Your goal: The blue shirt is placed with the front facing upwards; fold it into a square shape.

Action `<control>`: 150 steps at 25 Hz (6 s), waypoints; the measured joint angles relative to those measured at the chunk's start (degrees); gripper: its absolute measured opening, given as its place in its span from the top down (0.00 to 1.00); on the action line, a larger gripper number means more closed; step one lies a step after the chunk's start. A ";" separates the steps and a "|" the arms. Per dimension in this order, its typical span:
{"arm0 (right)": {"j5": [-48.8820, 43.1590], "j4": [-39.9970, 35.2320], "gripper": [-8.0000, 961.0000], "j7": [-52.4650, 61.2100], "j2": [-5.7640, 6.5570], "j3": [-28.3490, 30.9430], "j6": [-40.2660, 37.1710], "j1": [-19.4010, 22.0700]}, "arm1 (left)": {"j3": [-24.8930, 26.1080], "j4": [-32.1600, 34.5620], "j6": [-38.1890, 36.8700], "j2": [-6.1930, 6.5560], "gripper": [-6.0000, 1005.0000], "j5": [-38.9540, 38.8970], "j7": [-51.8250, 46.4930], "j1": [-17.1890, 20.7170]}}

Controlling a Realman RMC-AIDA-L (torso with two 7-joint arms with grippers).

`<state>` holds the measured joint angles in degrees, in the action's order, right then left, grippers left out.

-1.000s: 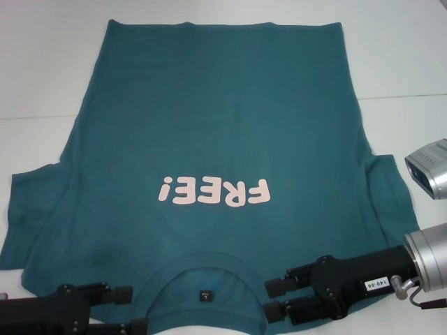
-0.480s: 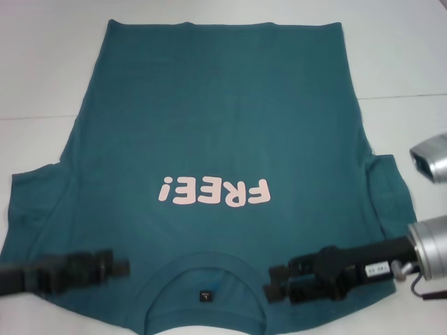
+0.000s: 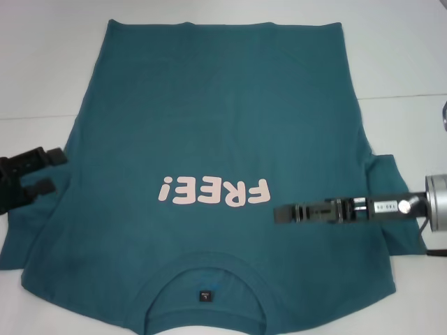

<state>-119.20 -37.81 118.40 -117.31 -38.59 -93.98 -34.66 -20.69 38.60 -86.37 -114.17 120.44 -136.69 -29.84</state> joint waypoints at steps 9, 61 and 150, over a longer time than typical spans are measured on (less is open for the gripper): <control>-0.27 -0.04 0.37 8.25 0.85 -0.51 5.65 -0.73 | 0.19 -5.17 14.64 1.76 0.16 0.22 -1.86 -0.92; -0.42 0.46 0.38 9.22 1.48 -0.74 6.53 -0.59 | -12.26 -9.41 32.81 1.52 0.23 4.37 -1.21 -2.39; -0.25 0.70 0.38 9.82 1.57 0.00 6.53 -0.06 | -24.85 1.89 22.63 -0.18 0.98 23.00 -21.51 -18.36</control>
<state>-119.45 -37.11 128.22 -115.75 -38.58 -87.45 -34.71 -45.54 40.49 -63.75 -114.35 143.43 -158.19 -48.20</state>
